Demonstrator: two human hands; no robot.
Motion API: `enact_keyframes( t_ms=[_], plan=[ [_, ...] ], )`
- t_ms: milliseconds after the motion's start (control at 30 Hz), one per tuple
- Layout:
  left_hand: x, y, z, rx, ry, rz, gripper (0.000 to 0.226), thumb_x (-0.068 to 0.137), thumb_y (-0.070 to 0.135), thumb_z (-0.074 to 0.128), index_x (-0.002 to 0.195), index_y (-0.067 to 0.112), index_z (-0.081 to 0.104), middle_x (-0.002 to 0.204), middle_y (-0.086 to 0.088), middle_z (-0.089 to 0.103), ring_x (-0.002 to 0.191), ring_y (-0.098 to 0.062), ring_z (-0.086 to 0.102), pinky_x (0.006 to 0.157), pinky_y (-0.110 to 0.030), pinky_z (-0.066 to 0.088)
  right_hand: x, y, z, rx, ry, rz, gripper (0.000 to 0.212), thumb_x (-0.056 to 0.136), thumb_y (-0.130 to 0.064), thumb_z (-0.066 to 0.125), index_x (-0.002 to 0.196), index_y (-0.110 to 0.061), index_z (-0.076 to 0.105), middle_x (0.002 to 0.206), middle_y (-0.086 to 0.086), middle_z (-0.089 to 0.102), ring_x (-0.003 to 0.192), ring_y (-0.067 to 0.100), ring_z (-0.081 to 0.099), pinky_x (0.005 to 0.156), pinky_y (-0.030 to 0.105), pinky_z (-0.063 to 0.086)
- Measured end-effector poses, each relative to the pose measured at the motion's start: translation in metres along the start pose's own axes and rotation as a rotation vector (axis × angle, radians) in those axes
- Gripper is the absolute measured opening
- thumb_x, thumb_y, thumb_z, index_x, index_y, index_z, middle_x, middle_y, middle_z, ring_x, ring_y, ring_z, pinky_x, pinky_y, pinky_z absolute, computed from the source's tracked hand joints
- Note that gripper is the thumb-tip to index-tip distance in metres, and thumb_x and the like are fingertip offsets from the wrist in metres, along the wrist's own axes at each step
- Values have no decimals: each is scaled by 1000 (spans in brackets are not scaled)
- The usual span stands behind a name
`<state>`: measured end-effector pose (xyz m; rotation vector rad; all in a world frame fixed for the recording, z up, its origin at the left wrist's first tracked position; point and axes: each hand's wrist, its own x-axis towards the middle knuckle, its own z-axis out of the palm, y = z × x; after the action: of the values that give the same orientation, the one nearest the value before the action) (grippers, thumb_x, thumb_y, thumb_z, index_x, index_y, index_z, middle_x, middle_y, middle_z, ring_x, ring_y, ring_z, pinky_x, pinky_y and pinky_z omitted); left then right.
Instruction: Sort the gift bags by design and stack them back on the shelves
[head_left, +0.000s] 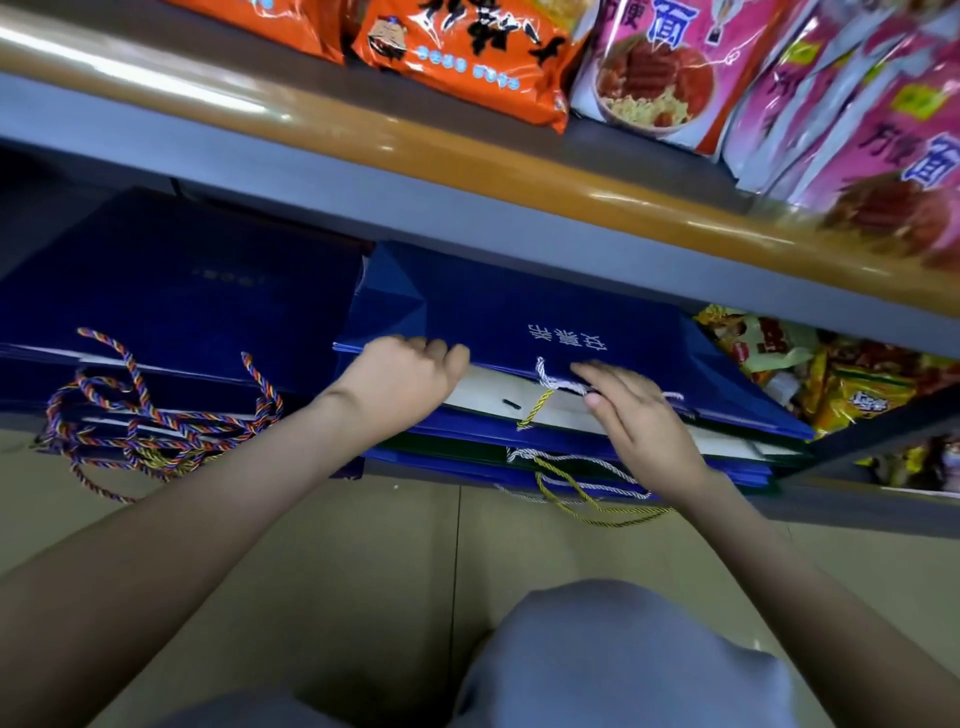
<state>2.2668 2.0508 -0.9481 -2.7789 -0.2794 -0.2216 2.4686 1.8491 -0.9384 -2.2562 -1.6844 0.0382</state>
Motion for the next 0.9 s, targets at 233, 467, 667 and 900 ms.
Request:
enact_keyframes(
  t_ms=[233, 467, 667, 900],
  plan=[
    [1, -17, -23, -133, 121, -137, 32, 70, 13, 82, 64, 8, 51, 41, -3, 41, 31, -18, 38, 45, -15, 14, -11, -7, 20, -337, 380, -243, 45, 88, -21, 54, 131, -11, 44, 121, 3, 44, 98, 24, 44, 85, 36, 32],
    [8, -30, -34, -231, 7, -239, 39, 101, 47, 28, 108, 20, 56, 76, -4, 60, 77, -29, 61, 57, -29, 29, -7, -6, 27, -363, 340, -160, 43, 87, -25, 54, 125, -10, 44, 100, 10, 57, 87, 22, 41, 80, 34, 31],
    [10, -32, -33, -342, -50, -294, 35, 100, 44, 32, 103, 21, 59, 85, -5, 65, 83, -29, 61, 62, -29, 33, 1, -4, 13, -329, 365, -131, 44, 89, -37, 53, 124, -11, 45, 102, 11, 56, 91, 23, 42, 82, 34, 30],
    [7, -36, -35, -216, 288, -241, 41, 94, 35, 41, 69, 9, 58, 43, -3, 46, 35, -23, 45, 43, -19, 24, 29, 10, -5, -342, 229, -41, 32, 84, -5, 68, 115, -4, 62, 83, 11, 68, 77, 32, 64, 65, 40, 56]
  ],
)
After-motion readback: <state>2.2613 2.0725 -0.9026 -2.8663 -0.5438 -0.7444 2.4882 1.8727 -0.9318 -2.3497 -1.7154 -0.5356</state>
